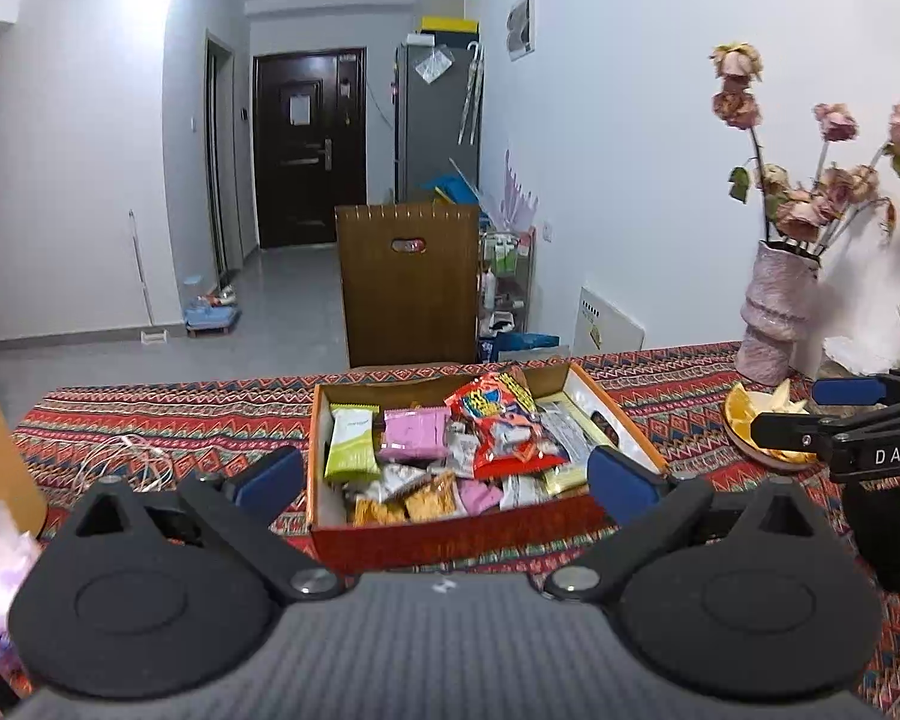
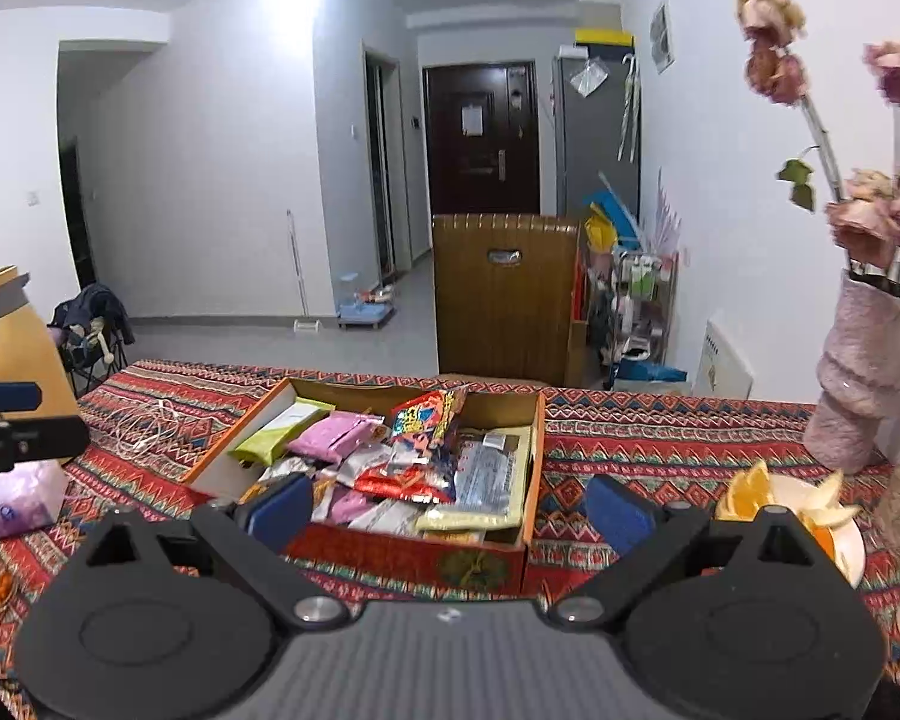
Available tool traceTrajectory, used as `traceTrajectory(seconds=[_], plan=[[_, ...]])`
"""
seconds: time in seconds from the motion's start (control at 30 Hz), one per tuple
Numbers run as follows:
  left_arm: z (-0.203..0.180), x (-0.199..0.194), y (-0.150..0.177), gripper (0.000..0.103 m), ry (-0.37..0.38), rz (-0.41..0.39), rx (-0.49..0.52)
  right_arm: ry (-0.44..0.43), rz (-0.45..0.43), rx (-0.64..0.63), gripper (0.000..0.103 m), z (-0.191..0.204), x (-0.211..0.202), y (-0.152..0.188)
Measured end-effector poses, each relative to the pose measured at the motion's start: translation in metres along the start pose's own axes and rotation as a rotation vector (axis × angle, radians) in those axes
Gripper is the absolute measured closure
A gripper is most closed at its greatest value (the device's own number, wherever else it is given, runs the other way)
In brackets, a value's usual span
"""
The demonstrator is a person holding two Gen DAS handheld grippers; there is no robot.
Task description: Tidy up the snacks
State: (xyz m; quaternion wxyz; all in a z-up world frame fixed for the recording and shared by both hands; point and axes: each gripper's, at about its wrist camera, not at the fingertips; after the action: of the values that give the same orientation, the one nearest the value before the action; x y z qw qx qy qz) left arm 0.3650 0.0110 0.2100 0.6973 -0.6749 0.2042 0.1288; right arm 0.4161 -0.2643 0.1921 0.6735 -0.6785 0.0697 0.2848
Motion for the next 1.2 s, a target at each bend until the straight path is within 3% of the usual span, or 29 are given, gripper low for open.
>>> traceTrajectory(seconds=[0.47,0.67,0.83,1.0,1.2], plan=[[-0.036,-0.122,0.129,0.0,-0.008,-0.127,0.03,0.001,-0.079,0.007,0.004,0.025,-0.107,0.132],[-0.043,-0.163,0.191,0.0,-0.032,-0.128,-0.025,-0.042,-0.085,0.039,0.004,0.043,-0.146,0.192],[-0.047,-0.203,0.242,0.0,-0.086,-0.126,-0.085,-0.025,-0.129,0.02,0.004,0.066,-0.185,0.237],[-0.049,-0.23,0.277,0.0,-0.131,-0.121,-0.082,-0.022,-0.127,-0.024,0.002,0.094,-0.213,0.279],[-0.056,-0.251,0.3,0.0,-0.116,-0.123,-0.056,-0.039,-0.101,-0.019,0.002,0.122,-0.233,0.322]])
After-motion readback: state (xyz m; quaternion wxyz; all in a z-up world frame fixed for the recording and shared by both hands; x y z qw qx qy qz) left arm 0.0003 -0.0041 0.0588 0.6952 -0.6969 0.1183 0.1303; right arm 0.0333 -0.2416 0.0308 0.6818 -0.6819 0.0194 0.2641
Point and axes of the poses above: each gripper's, at about its wrist camera, not at the fingertips, and x roughly the way its jaws point, z to its left, y to its underside, and after that the axes turned 1 degree about z, right-handed
